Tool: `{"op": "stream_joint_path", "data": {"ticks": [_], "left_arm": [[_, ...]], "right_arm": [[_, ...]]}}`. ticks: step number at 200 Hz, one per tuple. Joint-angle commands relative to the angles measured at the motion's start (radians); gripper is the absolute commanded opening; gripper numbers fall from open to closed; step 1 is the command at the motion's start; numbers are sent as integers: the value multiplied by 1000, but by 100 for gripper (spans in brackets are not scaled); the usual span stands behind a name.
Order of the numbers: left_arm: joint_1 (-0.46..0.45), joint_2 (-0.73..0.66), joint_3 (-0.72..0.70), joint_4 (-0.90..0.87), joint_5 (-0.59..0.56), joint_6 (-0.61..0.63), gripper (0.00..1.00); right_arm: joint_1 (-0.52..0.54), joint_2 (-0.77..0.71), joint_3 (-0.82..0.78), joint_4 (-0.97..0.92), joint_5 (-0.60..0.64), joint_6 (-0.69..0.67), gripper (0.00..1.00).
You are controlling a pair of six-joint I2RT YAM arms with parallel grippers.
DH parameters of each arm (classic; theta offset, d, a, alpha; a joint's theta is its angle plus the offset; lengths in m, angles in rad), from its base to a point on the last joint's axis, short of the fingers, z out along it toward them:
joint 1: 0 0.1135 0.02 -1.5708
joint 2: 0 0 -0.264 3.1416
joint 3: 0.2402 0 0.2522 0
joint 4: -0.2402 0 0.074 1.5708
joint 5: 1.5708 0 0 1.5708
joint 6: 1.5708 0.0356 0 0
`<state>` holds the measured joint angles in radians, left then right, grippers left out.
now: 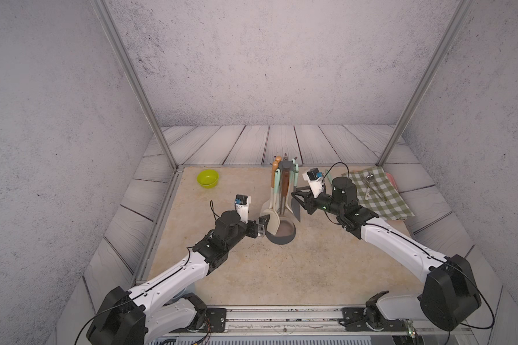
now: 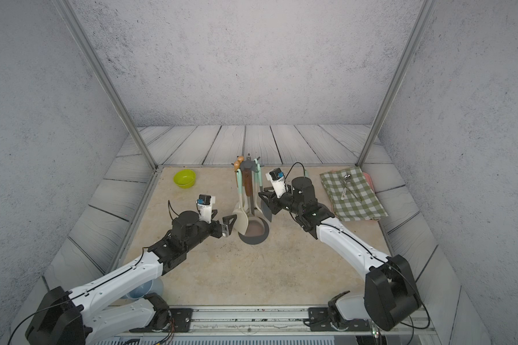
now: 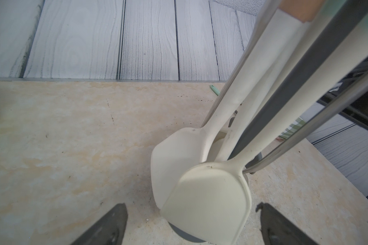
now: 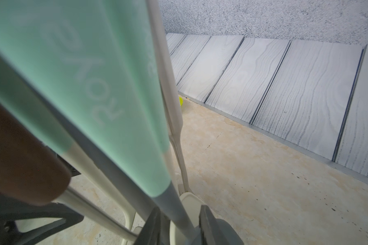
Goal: Take the spatula off the kitchen utensil rack
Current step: Take off the spatula from the rack.
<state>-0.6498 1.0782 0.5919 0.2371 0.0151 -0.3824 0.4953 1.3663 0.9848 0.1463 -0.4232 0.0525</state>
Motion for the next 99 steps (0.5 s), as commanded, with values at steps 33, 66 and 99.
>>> {"op": "stream_joint_path", "data": {"ticks": [33, 66, 99], "left_arm": [[8, -17, -7, 32, 28, 7, 99], [7, -27, -10, 31, 31, 7, 99], [7, -37, -12, 33, 31, 7, 99]], "right_arm": [[2, 14, 26, -18, -32, -12, 26], [1, -26, 7, -23, -7, -15, 17], [3, -79, -10, -47, 22, -22, 10]]}}
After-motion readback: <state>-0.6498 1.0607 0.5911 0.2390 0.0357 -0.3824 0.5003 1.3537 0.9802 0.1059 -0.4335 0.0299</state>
